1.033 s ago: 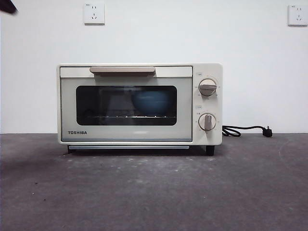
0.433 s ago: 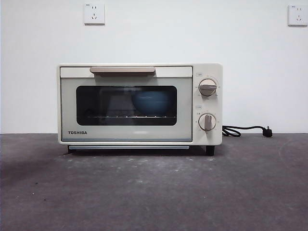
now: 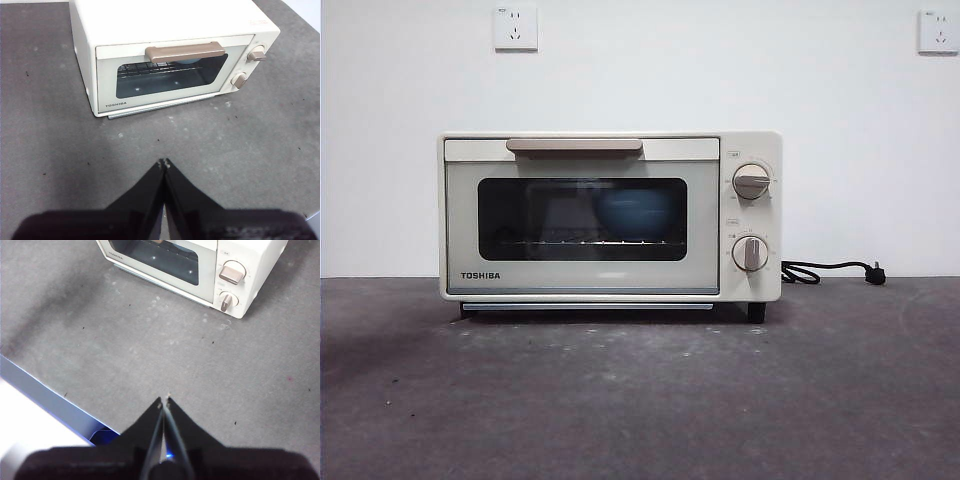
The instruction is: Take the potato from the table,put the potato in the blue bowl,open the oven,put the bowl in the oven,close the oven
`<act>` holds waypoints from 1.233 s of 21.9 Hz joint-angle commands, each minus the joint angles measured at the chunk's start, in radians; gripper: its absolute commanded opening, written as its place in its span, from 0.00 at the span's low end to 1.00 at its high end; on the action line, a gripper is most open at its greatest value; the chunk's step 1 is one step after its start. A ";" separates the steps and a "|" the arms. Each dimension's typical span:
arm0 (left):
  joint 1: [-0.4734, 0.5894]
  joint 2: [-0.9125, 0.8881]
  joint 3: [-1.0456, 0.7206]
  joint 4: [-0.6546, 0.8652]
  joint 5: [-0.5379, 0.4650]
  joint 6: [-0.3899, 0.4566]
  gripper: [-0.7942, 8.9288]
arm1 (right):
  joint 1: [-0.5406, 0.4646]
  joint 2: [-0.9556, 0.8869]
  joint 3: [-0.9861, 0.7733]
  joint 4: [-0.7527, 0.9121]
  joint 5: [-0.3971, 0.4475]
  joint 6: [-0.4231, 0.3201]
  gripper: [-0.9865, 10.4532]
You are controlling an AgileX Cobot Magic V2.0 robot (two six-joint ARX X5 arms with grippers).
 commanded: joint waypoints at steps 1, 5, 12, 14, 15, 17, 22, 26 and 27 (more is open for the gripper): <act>-0.003 -0.004 -0.004 0.004 0.002 0.006 0.08 | 0.002 -0.001 -0.001 0.003 0.002 0.078 0.09; -0.003 -0.004 -0.004 0.004 0.002 0.007 0.08 | 0.002 -0.001 -0.001 0.002 0.002 0.077 0.09; -0.003 -0.004 -0.004 0.005 -0.002 0.007 0.08 | 0.001 -0.004 -0.001 0.002 0.005 0.077 0.09; -0.003 -0.004 -0.004 0.005 -0.002 0.008 0.08 | 0.001 -0.005 -0.001 0.002 0.005 0.077 0.09; -0.003 -0.004 -0.004 0.005 -0.002 0.008 0.08 | 0.001 -0.005 -0.001 0.002 0.005 0.077 0.09; -0.003 -0.004 -0.004 0.006 -0.003 0.016 0.08 | 0.001 -0.005 -0.001 0.002 0.005 0.077 0.09; -0.003 -0.002 -0.004 0.025 -0.005 0.105 0.08 | 0.000 -0.010 -0.001 0.001 0.006 0.077 0.09; -0.002 -0.005 -0.029 0.198 -0.005 0.226 0.08 | 0.001 -0.014 -0.001 0.000 0.005 0.077 0.09; 0.003 -0.018 -0.046 0.262 -0.004 0.249 0.08 | 0.001 -0.014 -0.001 -0.002 0.005 0.077 0.09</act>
